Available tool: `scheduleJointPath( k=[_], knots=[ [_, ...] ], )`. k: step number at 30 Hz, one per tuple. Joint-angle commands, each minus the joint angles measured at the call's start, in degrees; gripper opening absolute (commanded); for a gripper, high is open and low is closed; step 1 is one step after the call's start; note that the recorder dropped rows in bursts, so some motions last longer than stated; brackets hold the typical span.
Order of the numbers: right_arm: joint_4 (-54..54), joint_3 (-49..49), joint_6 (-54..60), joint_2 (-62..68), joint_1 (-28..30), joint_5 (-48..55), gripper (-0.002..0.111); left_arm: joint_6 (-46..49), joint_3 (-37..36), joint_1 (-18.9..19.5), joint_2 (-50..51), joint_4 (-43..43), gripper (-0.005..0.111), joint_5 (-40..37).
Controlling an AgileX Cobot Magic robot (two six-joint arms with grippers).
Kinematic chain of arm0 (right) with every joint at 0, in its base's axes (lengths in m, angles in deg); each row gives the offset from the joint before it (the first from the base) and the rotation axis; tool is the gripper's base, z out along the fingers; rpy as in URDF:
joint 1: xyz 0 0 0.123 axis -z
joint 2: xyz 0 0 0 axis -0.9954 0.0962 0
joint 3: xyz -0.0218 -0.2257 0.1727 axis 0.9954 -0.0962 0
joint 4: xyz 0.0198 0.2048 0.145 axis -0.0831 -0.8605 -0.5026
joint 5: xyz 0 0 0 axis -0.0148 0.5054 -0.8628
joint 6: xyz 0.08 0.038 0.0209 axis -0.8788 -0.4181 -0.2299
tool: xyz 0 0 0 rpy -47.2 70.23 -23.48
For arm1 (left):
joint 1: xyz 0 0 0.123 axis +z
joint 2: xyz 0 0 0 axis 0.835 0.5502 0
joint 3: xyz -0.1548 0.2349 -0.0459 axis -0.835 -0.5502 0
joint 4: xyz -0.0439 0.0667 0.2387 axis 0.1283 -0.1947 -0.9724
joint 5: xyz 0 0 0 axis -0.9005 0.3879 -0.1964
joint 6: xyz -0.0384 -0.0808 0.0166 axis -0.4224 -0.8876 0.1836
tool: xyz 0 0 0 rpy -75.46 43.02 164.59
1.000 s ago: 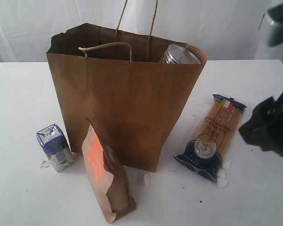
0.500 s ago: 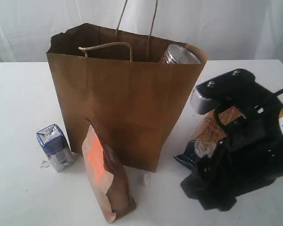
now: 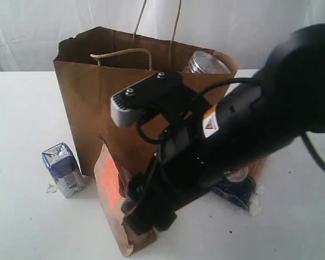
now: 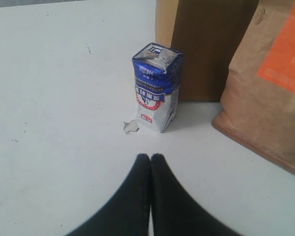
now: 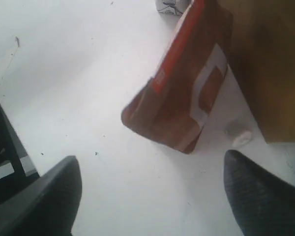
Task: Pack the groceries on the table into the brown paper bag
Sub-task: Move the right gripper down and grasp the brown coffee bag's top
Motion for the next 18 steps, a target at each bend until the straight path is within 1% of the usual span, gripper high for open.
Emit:
scheduleJointPath(
  k=[1, 5, 8, 13, 14, 16, 17, 18],
  knots=[
    [0.5, 2.7, 2.9, 4.0, -1.9, -1.6, 0.073, -0.5, -0.2, -0.1, -0.3, -0.2, 0.001, -0.3],
    [0.5, 5.4, 3.4, 9.0, -3.4, -2.8, 0.073, -0.5, -0.2, -0.1, -0.3, -0.2, 0.001, -0.3],
    [1.1, 6.3, 3.3, 11.9, -3.4, -4.2, 0.073, -0.5, -0.2, -0.1, -0.3, -0.2, 0.001, -0.3],
    [2.3, 6.7, 3.2, 16.0, -3.4, -9.4, 0.073, -0.5, -0.2, -0.1, -0.3, -0.2, 0.001, -0.3],
    [2.3, 6.7, 3.2, 16.8, -3.4, -9.6, 0.072, -0.5, -0.2, -0.1, -0.3, -0.2, 0.001, -0.3],
    [2.3, 6.7, 2.4, 18.2, -3.4, -9.6, 0.06, -0.5, -0.2, -0.1, -0.3, -0.2, 0.001, -0.3],
    [2.3, 6.7, 1.8, 18.8, -3.4, -9.7, 0.05, -0.5, -0.2, -0.1, -0.3, -0.2, 0.001, -0.3],
    [2.3, 6.7, 1.7, 19.2, -3.4, -9.7, 0.037, -0.5, -0.2, -0.1, -0.3, -0.2, 0.001, -0.3]
  ],
)
